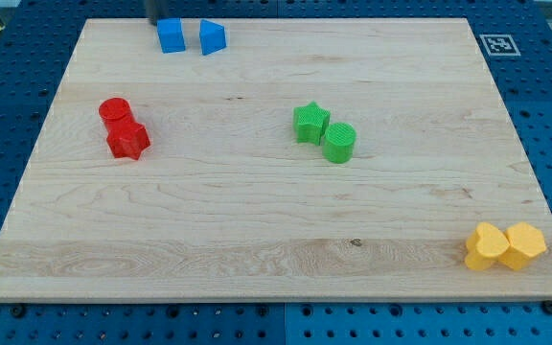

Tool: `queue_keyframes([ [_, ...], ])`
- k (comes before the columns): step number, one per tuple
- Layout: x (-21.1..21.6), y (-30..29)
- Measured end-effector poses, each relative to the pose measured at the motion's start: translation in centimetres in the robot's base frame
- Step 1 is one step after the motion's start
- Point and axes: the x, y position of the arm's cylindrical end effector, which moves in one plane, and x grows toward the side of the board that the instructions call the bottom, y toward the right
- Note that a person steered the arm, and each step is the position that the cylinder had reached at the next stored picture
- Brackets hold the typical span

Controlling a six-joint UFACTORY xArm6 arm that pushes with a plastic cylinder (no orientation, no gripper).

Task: Place the blue blocks at the top center

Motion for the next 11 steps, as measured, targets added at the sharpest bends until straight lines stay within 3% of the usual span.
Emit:
queue_keyframes([
  [2, 2.0, -3.5],
  [4, 4.3, 1.0],
  [9, 5.2, 16.0],
  [10, 5.4, 17.6],
  [11, 7.6, 14.6],
])
